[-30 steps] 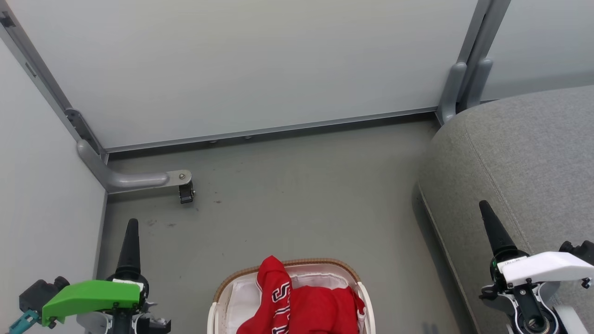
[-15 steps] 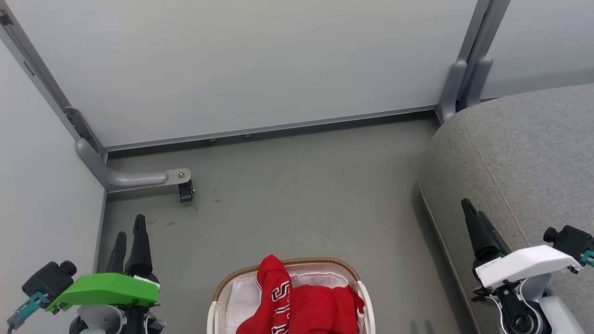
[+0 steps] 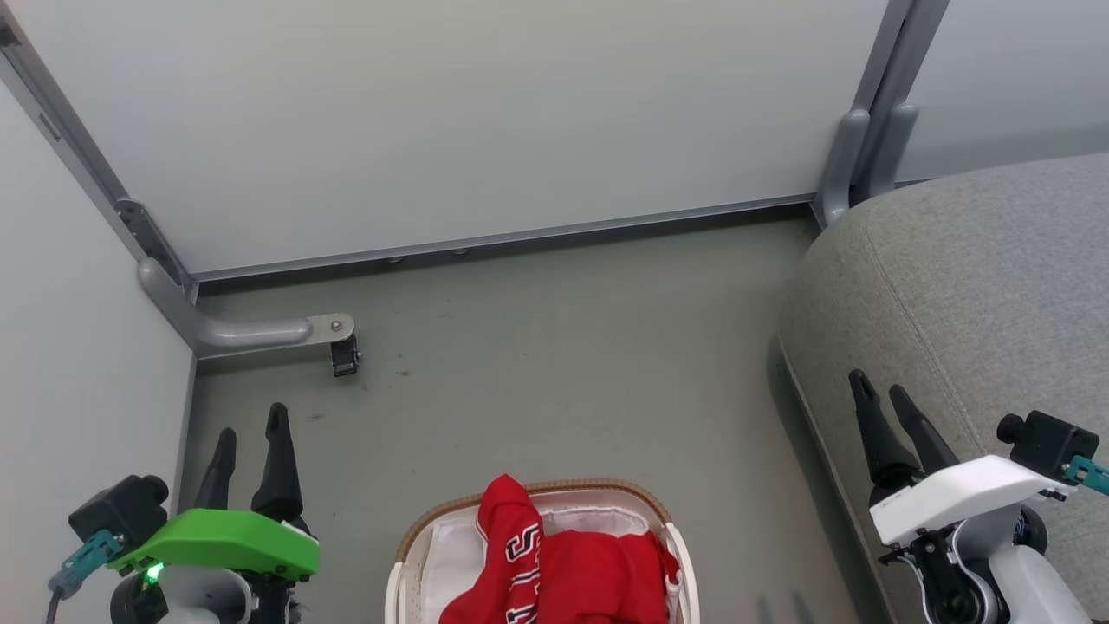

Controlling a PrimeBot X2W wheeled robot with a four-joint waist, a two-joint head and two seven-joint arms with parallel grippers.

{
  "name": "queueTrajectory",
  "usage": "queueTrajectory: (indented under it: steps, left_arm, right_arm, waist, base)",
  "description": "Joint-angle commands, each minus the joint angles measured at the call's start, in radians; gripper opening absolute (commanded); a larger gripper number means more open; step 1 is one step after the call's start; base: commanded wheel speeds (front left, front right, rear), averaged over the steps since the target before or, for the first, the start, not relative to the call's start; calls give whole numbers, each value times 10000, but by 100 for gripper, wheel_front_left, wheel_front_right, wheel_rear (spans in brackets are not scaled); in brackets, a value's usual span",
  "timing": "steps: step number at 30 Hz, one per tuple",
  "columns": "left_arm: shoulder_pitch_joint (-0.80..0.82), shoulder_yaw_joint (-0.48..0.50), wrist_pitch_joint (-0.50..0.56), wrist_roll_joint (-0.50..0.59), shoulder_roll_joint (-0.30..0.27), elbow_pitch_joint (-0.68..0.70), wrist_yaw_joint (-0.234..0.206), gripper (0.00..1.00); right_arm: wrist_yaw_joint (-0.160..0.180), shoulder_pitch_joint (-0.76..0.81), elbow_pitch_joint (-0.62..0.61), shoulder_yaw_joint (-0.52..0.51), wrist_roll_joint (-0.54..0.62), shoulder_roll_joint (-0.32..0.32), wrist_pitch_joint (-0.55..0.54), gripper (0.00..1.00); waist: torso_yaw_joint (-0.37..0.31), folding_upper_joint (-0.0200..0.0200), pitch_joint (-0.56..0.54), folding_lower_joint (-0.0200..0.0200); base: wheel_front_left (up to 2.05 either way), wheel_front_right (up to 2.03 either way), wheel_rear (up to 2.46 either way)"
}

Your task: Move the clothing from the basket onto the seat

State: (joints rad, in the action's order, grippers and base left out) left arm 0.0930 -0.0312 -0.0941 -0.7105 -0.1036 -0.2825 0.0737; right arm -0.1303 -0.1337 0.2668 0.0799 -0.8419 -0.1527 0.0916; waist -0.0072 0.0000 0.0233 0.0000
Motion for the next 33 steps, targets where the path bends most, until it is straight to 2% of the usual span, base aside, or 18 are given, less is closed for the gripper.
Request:
queueTrajectory:
  steps: [1, 20, 33]
  left_arm:
    - [169, -58, -113, 404, -133, 85, -59, 100]
    - [125, -724, -633, 2579, -417, 151, -403, 100]
    - [-113, -832, -949, 3734, -384, 296, -554, 100]
  right_arm:
    - [-3, -248, -146, 55, 388, -139, 135, 100]
    - [-4, -263, 198, 219, 2762, -169, 660, 100]
    - [-4, -246, 258, 344, 4057, -136, 979, 100]
  waist:
    - [-11, 0, 6, 0]
    - [-70, 0, 36, 0]
    - [-132, 0, 32, 0]
  base:
    - [0, 0, 0]
    - [0, 0, 0]
    - [0, 0, 0]
